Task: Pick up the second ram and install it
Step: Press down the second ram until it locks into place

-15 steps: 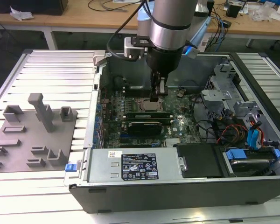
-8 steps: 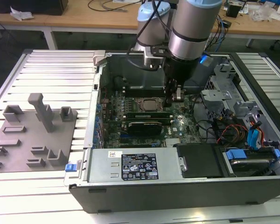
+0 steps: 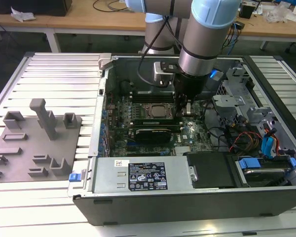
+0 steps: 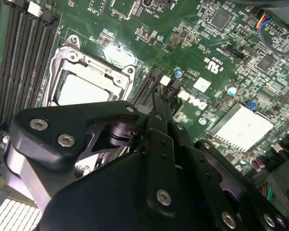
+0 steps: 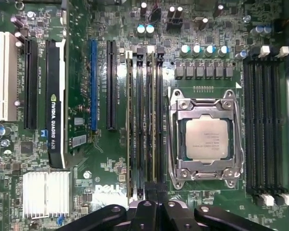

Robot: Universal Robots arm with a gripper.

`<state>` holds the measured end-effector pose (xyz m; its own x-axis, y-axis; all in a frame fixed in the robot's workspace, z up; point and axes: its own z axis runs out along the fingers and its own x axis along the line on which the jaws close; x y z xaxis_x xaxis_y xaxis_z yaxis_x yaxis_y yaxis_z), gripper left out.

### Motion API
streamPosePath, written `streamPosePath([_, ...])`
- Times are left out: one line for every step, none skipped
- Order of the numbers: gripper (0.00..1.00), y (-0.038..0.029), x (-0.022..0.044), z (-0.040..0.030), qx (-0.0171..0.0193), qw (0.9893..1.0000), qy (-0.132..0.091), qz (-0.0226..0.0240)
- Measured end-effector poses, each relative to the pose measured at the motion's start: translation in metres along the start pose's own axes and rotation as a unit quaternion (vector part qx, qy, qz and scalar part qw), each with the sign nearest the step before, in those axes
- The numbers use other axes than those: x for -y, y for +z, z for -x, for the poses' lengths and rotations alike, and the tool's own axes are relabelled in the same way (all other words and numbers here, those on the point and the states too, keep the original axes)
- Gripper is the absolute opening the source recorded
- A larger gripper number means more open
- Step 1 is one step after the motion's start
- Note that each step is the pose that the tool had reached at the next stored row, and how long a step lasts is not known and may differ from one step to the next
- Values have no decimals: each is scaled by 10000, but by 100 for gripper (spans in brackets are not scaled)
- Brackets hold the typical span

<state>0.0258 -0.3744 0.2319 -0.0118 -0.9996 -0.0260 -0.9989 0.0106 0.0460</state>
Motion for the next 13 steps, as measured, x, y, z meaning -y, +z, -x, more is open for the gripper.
streamPosePath([11, 13, 0, -1, -3, 10000, 0, 1])
streamPosePath([11, 27, 2, -2, -4, 10000, 0, 0])
streamPosePath([11, 46, 2, -3, -7, 10000, 0, 2])
streamPosePath([11, 57, 3, -3, -2, 10000, 0, 1])
streamPosePath([11, 48, 2, -1, 2, 10000, 0, -1])
streamPosePath([11, 28, 2, 1, 12, 10000, 0, -6])
streamPosePath([11, -16, -2, 2, 4, 10000, 0, -9])
streamPosePath([11, -43, -16, 1, 3, 10000, 0, -19])
streamPosePath([11, -46, -47, 1, 2, 10000, 0, -29])
streamPosePath([11, -46, -78, 0, 1, 10000, -1, -36])
streamPosePath([11, -45, -110, -1, 1, 10000, -2, -44])
streamPosePath([11, -41, -172, -1, 2, 10000, -1, -58])
streamPosePath([11, -38, -253, -2, 1, 10000, -2, -71])
